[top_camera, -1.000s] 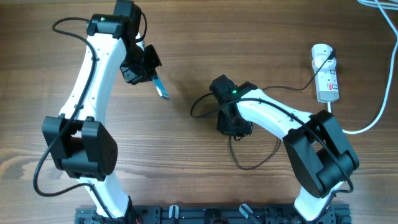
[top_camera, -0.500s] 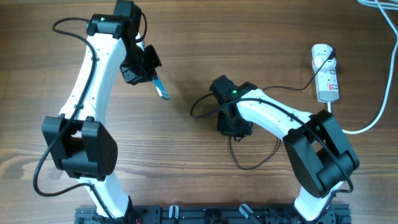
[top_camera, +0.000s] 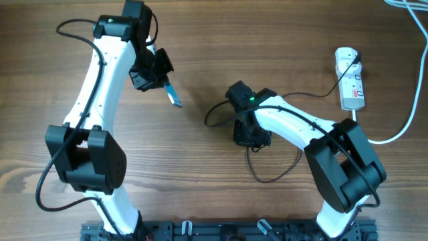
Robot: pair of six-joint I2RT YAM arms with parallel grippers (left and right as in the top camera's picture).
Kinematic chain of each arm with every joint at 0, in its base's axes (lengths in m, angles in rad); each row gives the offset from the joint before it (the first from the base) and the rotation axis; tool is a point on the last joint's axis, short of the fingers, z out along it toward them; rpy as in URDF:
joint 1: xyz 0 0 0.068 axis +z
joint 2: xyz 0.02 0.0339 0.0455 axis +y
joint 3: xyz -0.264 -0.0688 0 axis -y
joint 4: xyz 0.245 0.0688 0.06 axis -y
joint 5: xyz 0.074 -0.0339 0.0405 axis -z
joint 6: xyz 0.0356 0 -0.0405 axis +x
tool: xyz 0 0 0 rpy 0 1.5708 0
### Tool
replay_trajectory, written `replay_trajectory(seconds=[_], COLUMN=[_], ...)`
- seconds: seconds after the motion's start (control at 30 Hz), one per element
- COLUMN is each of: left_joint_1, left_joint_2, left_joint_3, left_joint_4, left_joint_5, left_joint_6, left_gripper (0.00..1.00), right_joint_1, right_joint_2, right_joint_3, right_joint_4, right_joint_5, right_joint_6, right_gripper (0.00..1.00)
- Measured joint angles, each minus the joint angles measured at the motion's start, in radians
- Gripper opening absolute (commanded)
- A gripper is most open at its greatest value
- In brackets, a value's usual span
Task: Plug charger to phone and switch on socket
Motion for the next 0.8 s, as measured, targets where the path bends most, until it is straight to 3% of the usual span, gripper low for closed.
replay_trajectory(seconds=[0.1, 0.6, 0.8], left_joint_1=[0.000, 0.000, 0.000], left_joint_2=[0.000, 0.000, 0.000], left_joint_3=[0.000, 0.000, 0.000], left_joint_4=[0.000, 0.062, 0.175], left_joint_5=[0.000, 0.066, 0.217], left_joint_6=[0.000, 0.013, 0.054], left_gripper=[0.04, 0.04, 0.04], right_joint_1=[0.000, 0.000, 0.000], right_joint_2=[0.000, -0.014, -0.275], right_joint_3=[0.000, 0.010, 0.013], right_joint_4=[0.005, -0.038, -0.106], right_joint_5=[-0.001, -0.008, -0.106], right_joint_6=[0.000, -0.061, -0.164], right_gripper=[0.05, 0.04, 0.04])
